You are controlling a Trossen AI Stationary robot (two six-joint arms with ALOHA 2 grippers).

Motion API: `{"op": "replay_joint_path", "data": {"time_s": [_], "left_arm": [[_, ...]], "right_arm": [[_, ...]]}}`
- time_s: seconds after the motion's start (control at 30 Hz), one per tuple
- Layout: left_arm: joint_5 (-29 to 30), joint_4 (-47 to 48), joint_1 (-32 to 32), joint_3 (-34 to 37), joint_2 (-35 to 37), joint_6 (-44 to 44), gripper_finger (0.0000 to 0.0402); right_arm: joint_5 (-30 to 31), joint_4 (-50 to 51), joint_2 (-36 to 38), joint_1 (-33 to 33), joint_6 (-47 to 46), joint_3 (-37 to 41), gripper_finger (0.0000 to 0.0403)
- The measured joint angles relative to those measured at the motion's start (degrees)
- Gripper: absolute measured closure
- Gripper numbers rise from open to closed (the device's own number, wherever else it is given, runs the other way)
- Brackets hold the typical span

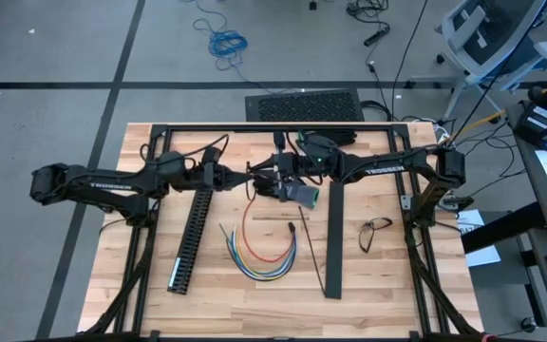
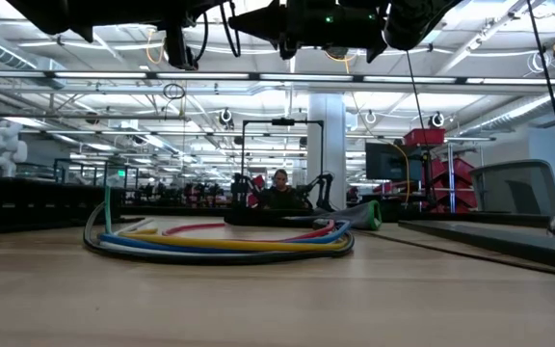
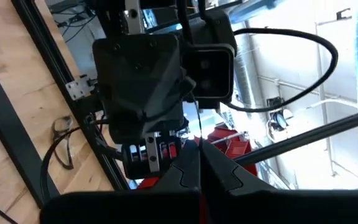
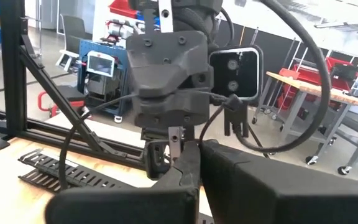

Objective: Ziptie cables
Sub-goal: Prepare the black zip tie

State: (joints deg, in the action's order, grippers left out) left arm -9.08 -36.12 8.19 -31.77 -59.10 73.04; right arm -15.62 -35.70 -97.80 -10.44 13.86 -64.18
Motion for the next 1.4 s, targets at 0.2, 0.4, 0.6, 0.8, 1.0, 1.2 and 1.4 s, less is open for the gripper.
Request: {"op": "replay_joint_path", "data": {"time_s": [0.2, 0.4, 0.6, 0.8, 1.0, 1.2, 1.4], "left_arm": [[0.4, -1.3, -1.4, 0.0, -1.5, 1.7, 0.0401], [2.0, -1.3, -1.6, 0.0, -1.7, 3.4, 0.0401], [2.9, -3.8, -1.6, 0.0, -1.6, 6.4, 0.0401], [3.5, -4.0, -1.6, 0.0, -1.4, 7.7, 0.0401], [5.2, -2.1, -1.3, 0.0, -1.3, 7.7, 0.0401], [5.2, -0.6, -0.7, 0.0, -1.3, 7.7, 0.0401], [5.2, -0.2, 0.8, 0.0, -1.3, 6.0, 0.0401]], "right_arm": [[0.1, 0.0, 0.0, 0.0, 1.2, 0.0, 0.0403], [0.2, 0.4, 0.0, 0.0, 2.2, 0.0, 0.0403], [0.2, 0.8, 0.0, 0.0, 3.5, 0.0, 0.0403], [0.1, 1.6, 0.0, 0.0, 4.9, 0.0, 0.0403], [-2.3, 1.6, 0.0, 0.4, 4.9, 0.0, 0.0403], [-2.4, 2.0, 0.0, 0.9, 4.9, 0.0, 0.0403], [-2.3, 1.6, 0.0, 1.1, 4.8, 0.0, 0.0403]]}}
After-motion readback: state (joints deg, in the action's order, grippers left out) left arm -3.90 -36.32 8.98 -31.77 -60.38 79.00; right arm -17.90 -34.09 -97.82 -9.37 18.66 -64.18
